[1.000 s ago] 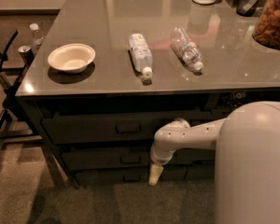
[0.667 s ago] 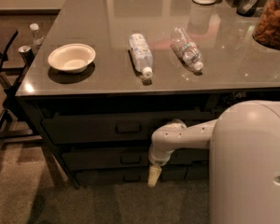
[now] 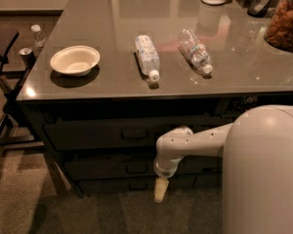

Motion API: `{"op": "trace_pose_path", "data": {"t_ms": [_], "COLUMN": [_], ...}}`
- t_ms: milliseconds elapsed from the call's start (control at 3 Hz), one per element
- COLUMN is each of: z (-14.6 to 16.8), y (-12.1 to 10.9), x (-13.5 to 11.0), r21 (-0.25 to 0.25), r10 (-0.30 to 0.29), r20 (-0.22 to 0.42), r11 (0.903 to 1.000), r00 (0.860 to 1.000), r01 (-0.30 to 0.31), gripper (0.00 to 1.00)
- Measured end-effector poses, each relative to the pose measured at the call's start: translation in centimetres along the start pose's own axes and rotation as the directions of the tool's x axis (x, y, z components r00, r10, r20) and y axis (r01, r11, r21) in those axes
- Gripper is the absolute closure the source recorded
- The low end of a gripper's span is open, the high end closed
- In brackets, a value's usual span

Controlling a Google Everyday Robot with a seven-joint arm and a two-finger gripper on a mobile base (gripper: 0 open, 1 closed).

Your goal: Open middle drawer

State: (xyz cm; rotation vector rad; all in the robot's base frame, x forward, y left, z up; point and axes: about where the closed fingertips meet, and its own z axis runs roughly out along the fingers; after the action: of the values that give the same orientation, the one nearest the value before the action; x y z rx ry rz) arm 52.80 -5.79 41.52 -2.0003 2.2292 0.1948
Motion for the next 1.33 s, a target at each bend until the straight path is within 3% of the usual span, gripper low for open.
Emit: {"op": "trace_pose_path", "data": {"t_ms": [667,1000,1333], "z": [-5.0,-4.9,-5.0], "y": [6.3,5.8,3.5], "x": [0.7,0.5,-0.3], "r21": [-0.069,-0.059,-0.015], "r10": [0.080,0.073,0.057], "r20": [0.030,0.036,0.042], "r11": [0.9946,0.9958,0.9983], "r00": [0.996,0.997,0.997], "r01": [-0.078,-0.071,-0.056], "gripper": [0.00,0.00,0.00]}}
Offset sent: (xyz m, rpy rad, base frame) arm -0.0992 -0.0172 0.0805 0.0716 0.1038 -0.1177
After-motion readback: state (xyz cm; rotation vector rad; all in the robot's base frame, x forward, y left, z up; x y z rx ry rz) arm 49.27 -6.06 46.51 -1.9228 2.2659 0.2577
